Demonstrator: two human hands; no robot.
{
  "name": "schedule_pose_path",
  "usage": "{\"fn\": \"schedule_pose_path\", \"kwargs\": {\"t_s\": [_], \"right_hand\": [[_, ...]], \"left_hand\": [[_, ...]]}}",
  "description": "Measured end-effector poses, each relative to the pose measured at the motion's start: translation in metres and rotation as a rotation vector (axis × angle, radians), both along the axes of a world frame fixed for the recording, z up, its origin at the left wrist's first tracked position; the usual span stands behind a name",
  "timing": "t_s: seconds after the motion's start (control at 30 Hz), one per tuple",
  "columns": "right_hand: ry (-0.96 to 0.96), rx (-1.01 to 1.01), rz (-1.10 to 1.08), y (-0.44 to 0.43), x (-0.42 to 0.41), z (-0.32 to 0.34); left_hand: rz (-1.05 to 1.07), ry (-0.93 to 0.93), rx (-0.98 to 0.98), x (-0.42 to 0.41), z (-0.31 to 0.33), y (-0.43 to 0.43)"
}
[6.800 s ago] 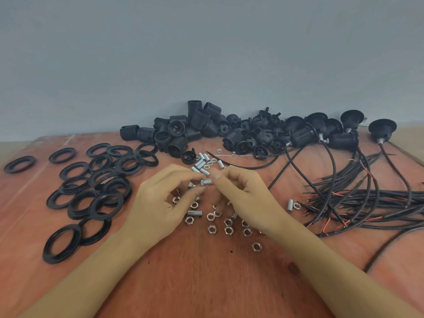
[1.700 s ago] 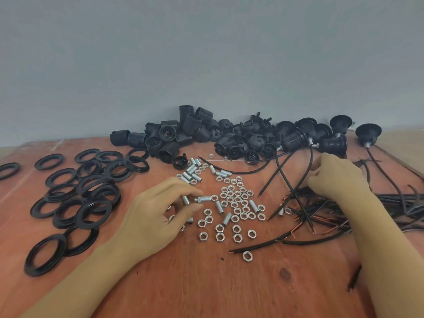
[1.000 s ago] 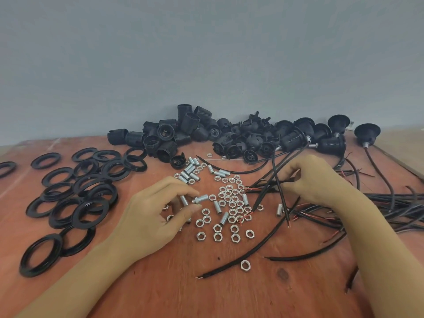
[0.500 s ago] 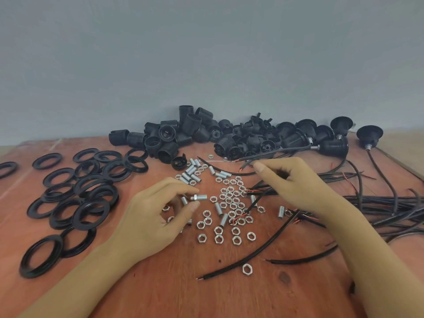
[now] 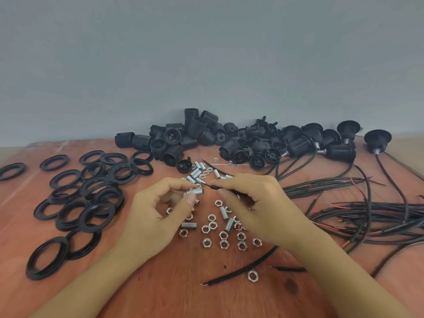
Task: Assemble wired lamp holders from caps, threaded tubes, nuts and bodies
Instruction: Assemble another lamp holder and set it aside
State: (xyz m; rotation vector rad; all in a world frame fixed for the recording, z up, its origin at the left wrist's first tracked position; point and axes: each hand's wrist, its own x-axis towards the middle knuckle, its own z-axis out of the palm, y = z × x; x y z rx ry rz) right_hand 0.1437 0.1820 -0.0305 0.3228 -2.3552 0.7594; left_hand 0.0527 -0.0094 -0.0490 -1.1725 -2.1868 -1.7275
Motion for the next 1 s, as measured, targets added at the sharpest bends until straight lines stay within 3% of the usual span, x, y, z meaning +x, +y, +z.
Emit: {"fn": "schedule_pose_path", "kwargs": {"t_s": [0.17,0.3,0.73,1.0], "right_hand": [[-0.033,-0.022,-0.115,-0.0028,-0.0002,-0.0083],[-0.019,-0.030,-0.133,-0.0048,0.0014,-0.0056],[-0.057,0.016,-0.175,-0.0067,0.0031,-0.0031],[-0.188,0.009,-0.117,-0.0075,0.0001,-0.0103]], "left_hand": [[-0.076,-0.323,0.251,-0.0028,0.0026,0.0040],[-0.099,-0.425,0.321,-0.0025,0.0053,0.0046],[-0.113,-0.440,0.279,-0.0024,0.0039,0.0064],[-0.058,-0.362,0.226,-0.0032,0.0034,0.0067]]}}
